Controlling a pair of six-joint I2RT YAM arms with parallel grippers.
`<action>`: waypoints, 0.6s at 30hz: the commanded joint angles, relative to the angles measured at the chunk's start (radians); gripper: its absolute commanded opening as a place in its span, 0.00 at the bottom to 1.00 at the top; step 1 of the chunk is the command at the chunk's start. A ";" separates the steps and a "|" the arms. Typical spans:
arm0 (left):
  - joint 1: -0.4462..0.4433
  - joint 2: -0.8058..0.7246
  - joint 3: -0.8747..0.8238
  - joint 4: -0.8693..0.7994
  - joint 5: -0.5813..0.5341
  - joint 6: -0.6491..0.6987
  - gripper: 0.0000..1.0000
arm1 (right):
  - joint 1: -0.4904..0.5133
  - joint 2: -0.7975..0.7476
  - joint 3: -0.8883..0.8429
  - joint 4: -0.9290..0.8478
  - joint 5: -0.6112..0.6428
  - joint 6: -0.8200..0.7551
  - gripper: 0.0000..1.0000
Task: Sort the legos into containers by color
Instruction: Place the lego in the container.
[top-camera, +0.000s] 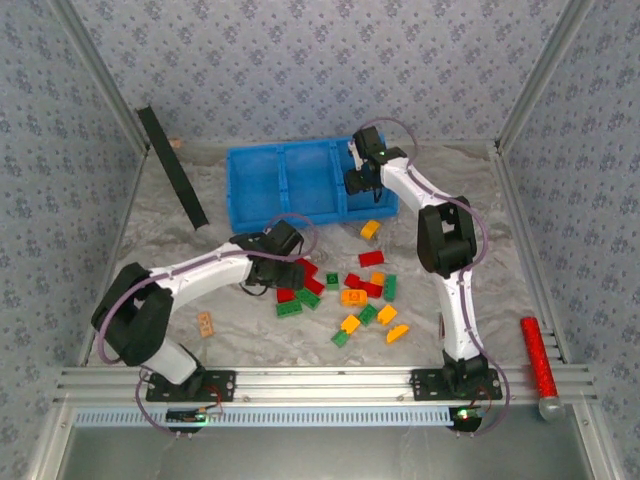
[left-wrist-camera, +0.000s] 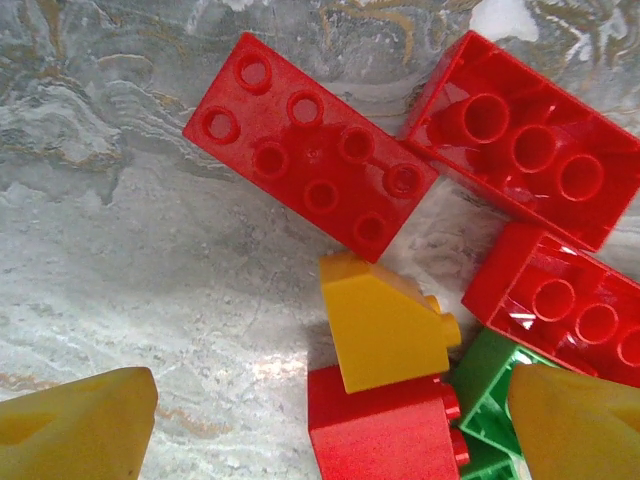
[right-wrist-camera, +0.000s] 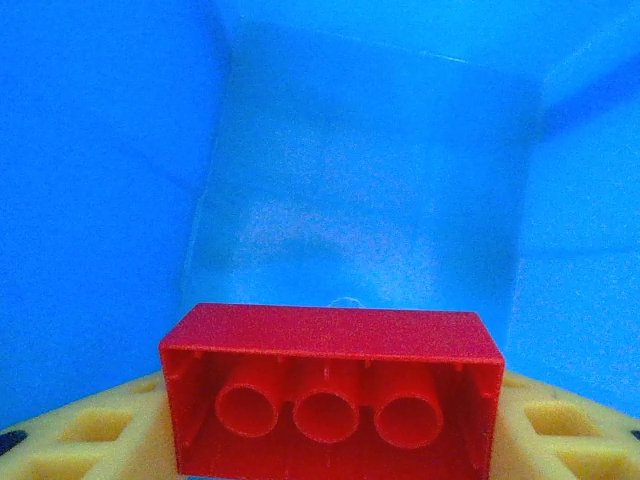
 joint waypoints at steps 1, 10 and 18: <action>-0.011 0.033 0.045 0.017 -0.006 -0.018 0.90 | 0.004 0.014 0.044 -0.040 -0.031 -0.020 0.62; -0.010 0.098 0.053 0.036 -0.011 -0.026 0.85 | 0.006 0.016 0.065 -0.071 -0.036 -0.024 0.75; -0.010 0.125 0.051 0.052 -0.027 -0.029 0.71 | 0.019 -0.010 0.066 -0.082 -0.032 -0.011 0.74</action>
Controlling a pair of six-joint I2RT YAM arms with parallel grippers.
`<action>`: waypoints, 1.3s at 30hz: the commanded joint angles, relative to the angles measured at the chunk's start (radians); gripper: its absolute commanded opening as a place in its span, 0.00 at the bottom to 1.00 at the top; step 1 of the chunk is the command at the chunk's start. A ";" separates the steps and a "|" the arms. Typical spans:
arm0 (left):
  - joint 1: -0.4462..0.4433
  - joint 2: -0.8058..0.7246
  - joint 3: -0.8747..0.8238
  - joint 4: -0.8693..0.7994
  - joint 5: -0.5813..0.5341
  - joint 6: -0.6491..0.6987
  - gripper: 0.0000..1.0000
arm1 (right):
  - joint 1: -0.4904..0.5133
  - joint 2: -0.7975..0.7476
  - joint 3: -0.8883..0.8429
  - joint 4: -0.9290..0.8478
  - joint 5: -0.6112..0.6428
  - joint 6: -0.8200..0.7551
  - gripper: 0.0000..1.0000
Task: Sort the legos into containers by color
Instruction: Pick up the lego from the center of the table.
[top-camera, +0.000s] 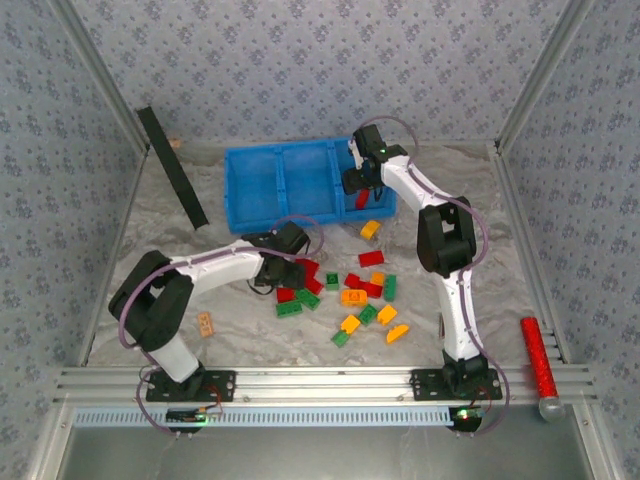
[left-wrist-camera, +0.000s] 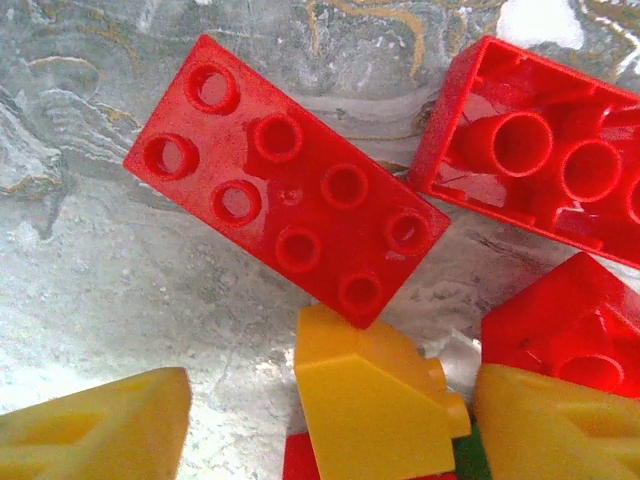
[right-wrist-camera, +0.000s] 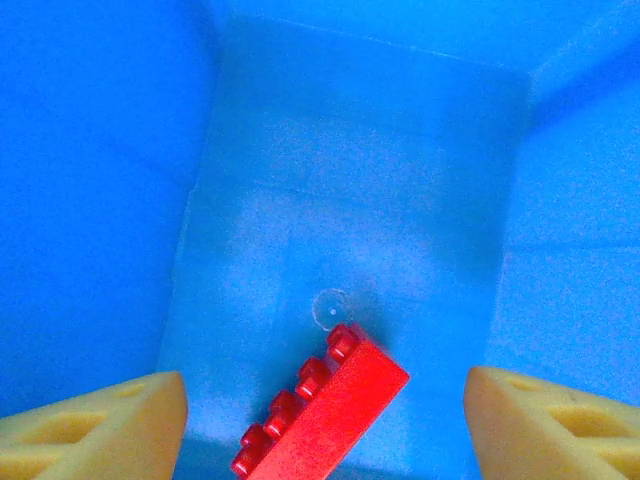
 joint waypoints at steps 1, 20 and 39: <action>-0.006 0.028 0.030 0.009 -0.017 -0.006 0.69 | 0.020 -0.021 0.034 -0.042 -0.020 -0.006 0.73; 0.004 0.077 0.014 0.065 -0.011 0.012 0.38 | 0.061 -0.497 -0.465 -0.012 0.025 0.123 0.70; 0.011 -0.014 0.314 -0.086 -0.089 0.208 0.24 | 0.054 -0.946 -1.210 0.120 -0.142 0.394 0.73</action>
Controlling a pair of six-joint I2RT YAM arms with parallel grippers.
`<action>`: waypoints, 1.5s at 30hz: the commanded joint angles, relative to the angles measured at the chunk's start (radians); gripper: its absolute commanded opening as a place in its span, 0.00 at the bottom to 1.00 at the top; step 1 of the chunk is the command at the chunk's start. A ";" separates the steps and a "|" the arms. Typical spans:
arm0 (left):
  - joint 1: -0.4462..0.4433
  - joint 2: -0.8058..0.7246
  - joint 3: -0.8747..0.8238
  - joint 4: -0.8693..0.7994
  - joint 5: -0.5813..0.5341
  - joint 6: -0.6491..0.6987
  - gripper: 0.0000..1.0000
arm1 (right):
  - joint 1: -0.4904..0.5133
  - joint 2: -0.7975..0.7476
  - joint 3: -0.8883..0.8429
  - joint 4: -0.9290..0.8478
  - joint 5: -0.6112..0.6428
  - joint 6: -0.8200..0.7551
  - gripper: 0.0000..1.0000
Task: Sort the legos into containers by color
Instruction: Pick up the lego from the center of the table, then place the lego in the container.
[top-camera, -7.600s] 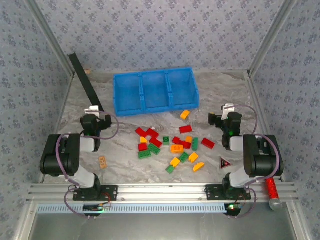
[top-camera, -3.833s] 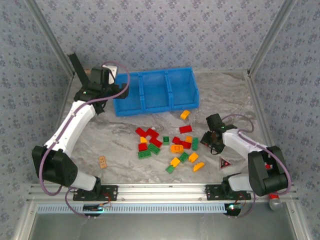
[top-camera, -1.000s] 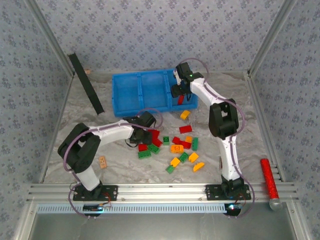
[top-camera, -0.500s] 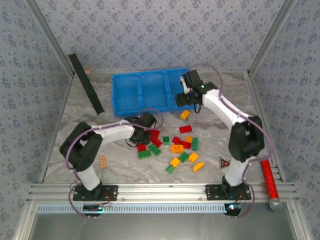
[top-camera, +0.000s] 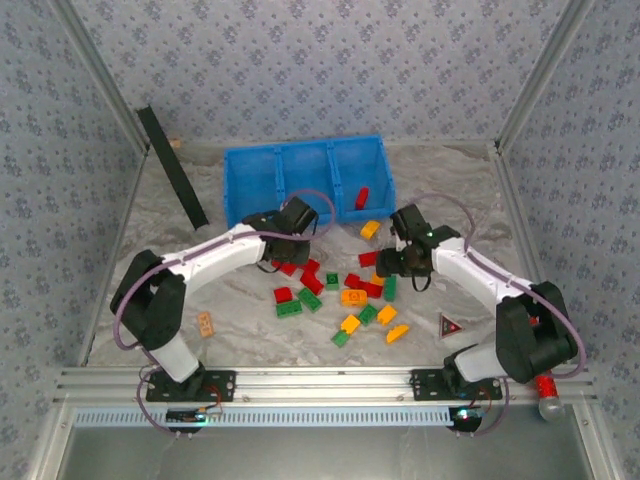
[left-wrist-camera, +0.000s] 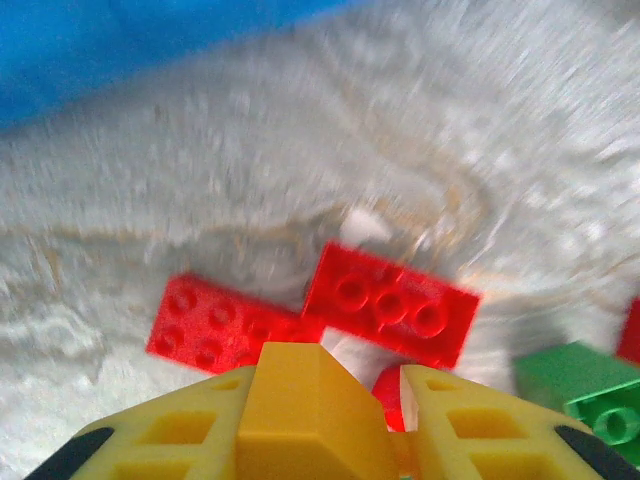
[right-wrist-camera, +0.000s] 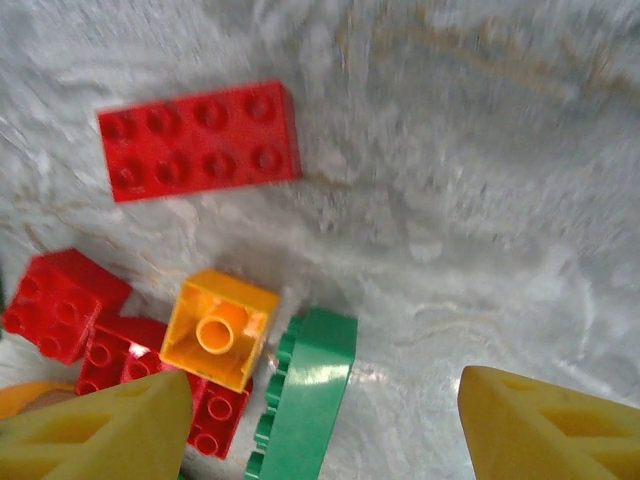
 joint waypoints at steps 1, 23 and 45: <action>0.013 -0.012 0.092 -0.037 -0.052 0.076 0.24 | -0.003 -0.031 -0.045 0.079 -0.064 0.056 0.73; 0.204 0.548 0.712 -0.029 0.040 0.181 0.23 | 0.010 0.032 -0.110 0.102 -0.082 0.067 0.62; 0.213 0.772 0.908 -0.112 0.097 0.174 0.34 | 0.020 0.032 -0.139 0.090 -0.052 0.071 0.32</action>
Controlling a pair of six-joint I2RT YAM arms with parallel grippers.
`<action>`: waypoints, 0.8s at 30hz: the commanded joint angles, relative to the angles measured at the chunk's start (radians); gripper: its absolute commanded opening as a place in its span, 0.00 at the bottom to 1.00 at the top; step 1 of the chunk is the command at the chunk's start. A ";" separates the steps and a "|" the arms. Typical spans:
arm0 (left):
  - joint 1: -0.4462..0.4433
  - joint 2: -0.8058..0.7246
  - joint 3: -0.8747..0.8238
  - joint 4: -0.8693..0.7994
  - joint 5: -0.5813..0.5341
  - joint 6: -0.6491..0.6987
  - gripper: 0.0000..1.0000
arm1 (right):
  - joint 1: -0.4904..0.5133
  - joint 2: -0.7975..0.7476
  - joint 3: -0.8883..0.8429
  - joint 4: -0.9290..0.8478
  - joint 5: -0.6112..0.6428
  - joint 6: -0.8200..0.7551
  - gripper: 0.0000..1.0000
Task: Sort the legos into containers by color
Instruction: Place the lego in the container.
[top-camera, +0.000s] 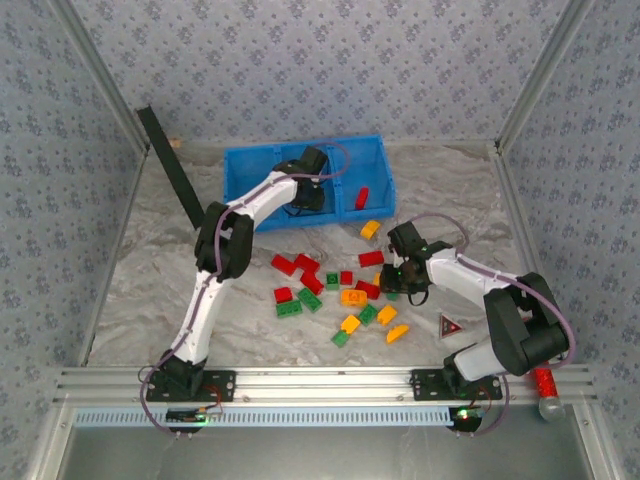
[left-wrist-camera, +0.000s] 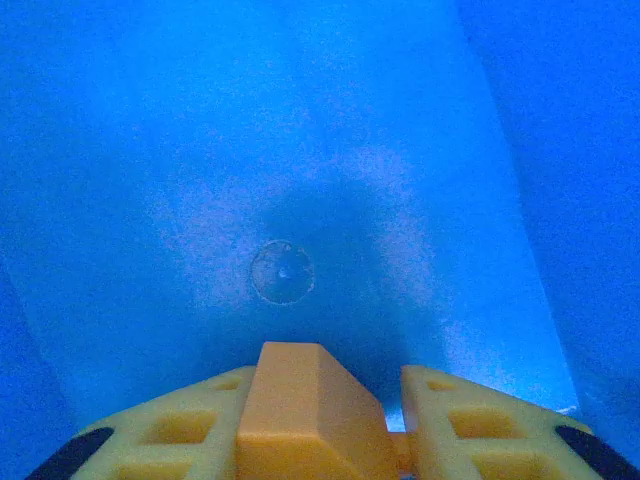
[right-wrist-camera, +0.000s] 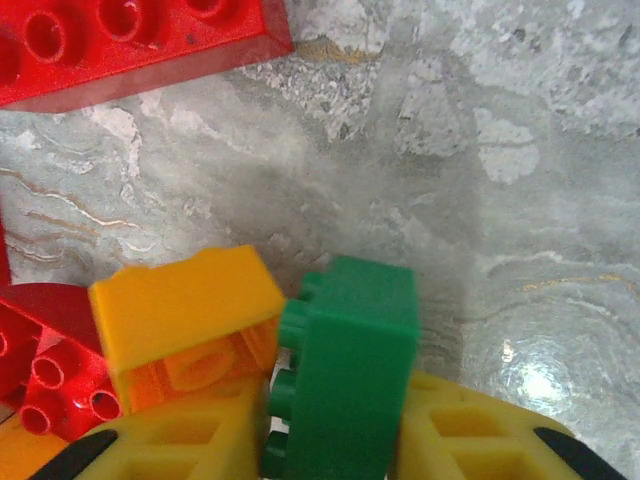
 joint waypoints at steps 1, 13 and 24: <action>0.003 0.000 0.047 -0.022 0.022 -0.004 0.37 | 0.007 -0.025 -0.005 -0.047 0.027 0.000 0.31; 0.003 -0.090 0.161 -0.083 0.027 0.046 0.59 | 0.004 -0.175 0.148 -0.277 0.092 -0.016 0.27; 0.005 -0.372 0.104 -0.149 0.012 0.110 0.64 | 0.047 -0.080 0.465 -0.255 0.111 -0.118 0.27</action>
